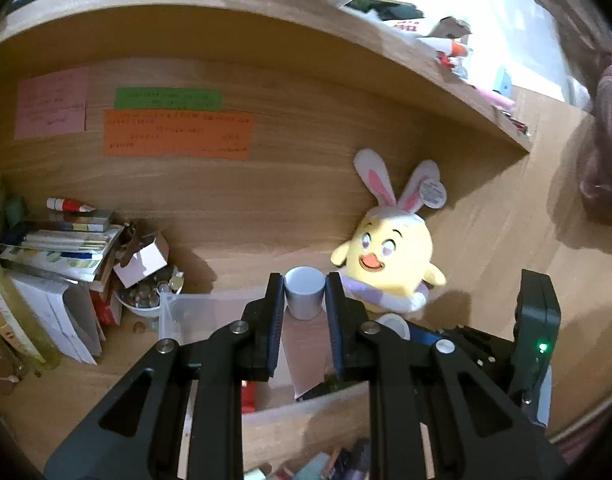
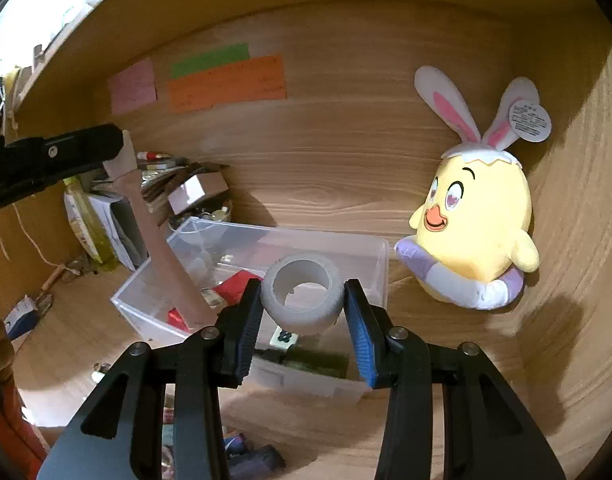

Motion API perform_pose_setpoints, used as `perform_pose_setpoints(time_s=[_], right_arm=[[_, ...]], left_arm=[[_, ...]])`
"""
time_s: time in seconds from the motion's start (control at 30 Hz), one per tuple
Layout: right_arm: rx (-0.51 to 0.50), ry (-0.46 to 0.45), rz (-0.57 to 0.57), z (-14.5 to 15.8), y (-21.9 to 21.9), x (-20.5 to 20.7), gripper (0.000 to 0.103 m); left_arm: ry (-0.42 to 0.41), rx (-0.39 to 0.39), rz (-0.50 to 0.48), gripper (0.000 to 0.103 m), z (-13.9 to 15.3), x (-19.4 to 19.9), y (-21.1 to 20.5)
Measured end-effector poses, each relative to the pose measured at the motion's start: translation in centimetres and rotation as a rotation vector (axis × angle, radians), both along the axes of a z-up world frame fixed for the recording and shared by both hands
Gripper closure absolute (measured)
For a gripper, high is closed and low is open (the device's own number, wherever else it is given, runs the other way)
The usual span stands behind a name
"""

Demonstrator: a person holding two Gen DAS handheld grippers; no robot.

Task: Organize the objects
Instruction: 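Lower the pink tube into the bin while the right gripper carries the tape roll over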

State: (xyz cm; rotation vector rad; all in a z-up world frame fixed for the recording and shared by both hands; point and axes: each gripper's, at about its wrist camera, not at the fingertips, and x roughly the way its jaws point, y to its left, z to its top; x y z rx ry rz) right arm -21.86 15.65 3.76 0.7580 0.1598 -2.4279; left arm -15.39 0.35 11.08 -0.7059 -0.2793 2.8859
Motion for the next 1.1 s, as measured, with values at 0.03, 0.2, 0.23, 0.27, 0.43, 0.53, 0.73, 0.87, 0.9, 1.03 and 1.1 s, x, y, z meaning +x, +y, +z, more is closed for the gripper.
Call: perform_pose_setpoints(time_s=[0.03,0.2,0.23,0.27,0.43,0.53,0.73,0.87,0.9,1.03,1.1], right_arm=[[0.006,-0.003,0.000,-0.1,-0.2,-0.3,0.065],[0.048,-0.027,-0.002,-1.1,-1.2,-1.7,0.065],[0.056,-0.033,-0.002,-1.4,-1.4,-1.9,0.065],[0.063,-0.039,-0.003,-1.6,-1.6,-2.2,0.065],[0.087,-0.076,-0.004,-2.8,-2.3,-3.2,0.065],[0.108,-0.084,-0.004,-3.3,-2.8,-3.6,0.065],[0.146,-0.099,-0.003,-4.2,-3.8,-4.5,0.065],[0.160,-0.116,0.003,-4.9,-4.5,-4.9,0.065],[0.163,-0.119,0.005,-5.0,-4.6,-5.0,0.065],[0.173,-0.126,0.012,-5.4,-5.1,-5.2,0.065],[0.182,-0.133,0.020,-5.8,-5.5,-5.3,0.065]], left_arm=[[0.000,-0.006,0.010,0.083,-0.3,-0.4,0.0],[-0.060,0.018,0.022,0.083,-2.8,-2.6,-1.0],[-0.084,0.045,0.012,0.083,-3.5,-3.1,-1.5],[-0.107,0.074,-0.003,0.083,-4.1,-3.6,-1.9],[-0.188,0.147,-0.013,0.083,-6.5,-5.2,-3.5],[-0.219,0.144,-0.010,0.083,-7.5,-5.6,-4.0],[-0.308,0.083,-0.010,0.083,-10.0,-6.4,-4.5],[-0.365,0.047,0.003,0.083,-11.8,-6.8,-5.0],[-0.372,0.042,0.005,0.082,-12.1,-6.8,-5.1],[-0.364,0.014,0.019,0.079,-12.4,-6.6,-5.5],[-0.365,0.003,0.022,0.078,-12.5,-6.7,-5.6]])
